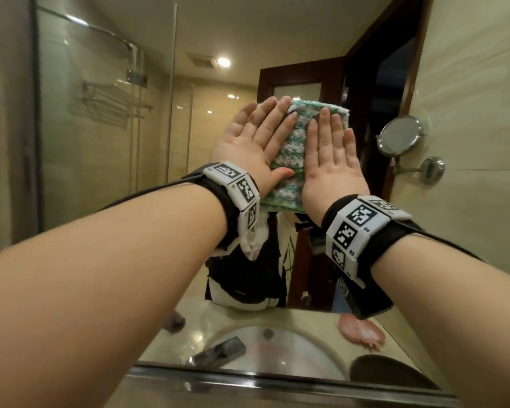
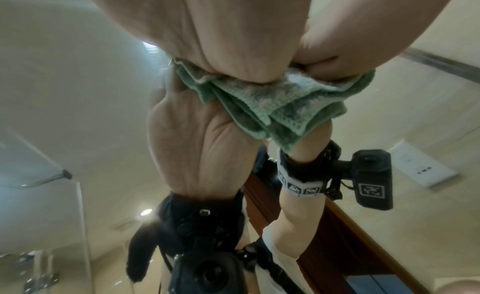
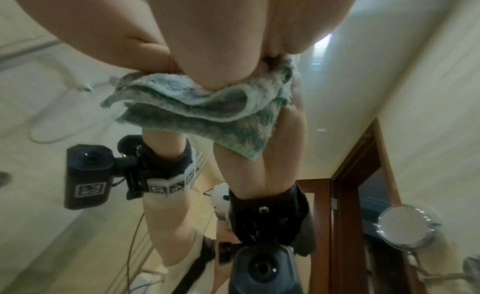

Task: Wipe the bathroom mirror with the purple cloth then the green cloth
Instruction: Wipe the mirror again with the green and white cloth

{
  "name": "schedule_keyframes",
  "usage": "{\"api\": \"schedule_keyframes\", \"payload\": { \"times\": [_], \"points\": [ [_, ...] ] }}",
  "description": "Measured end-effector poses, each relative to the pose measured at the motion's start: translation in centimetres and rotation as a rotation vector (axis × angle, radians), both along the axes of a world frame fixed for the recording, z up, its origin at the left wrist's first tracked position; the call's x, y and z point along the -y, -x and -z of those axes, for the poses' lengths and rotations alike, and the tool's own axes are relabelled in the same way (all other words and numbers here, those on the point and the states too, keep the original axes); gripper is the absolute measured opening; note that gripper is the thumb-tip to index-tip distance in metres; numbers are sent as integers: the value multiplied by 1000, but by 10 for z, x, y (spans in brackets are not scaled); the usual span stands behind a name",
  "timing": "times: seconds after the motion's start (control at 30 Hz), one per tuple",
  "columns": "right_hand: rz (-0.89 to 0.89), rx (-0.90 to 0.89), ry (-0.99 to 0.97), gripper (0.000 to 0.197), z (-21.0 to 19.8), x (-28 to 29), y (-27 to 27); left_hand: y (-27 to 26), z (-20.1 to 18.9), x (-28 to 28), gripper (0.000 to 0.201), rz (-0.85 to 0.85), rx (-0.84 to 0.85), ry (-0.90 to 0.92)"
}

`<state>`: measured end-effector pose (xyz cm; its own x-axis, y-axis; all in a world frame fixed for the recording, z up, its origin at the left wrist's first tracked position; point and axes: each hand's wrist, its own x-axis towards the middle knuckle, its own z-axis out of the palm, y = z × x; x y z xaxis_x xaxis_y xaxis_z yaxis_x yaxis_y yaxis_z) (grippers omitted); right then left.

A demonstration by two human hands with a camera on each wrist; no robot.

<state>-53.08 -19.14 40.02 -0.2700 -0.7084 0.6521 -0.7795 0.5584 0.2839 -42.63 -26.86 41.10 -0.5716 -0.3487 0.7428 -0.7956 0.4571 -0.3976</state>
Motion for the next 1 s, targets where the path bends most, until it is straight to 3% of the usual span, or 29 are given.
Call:
{"api": "schedule_keyframes", "payload": {
  "times": [0.23,0.5,0.67,0.8,1.0],
  "points": [
    [-149,-79,-26,73,9,46,-69,-75,14,42,75,-128,-28,-62],
    [-337,-287,-41,70,32,110,-148,-169,46,89,73,-368,-53,-162],
    [-431,-308,-32,68,50,146,-196,-217,62,111,74,-501,-36,-200],
    [-431,-280,0,68,65,167,-222,-232,70,121,76,-599,61,-155],
    [-487,-276,13,68,67,164,-212,-227,70,119,74,-655,116,-123]
  ]
}}
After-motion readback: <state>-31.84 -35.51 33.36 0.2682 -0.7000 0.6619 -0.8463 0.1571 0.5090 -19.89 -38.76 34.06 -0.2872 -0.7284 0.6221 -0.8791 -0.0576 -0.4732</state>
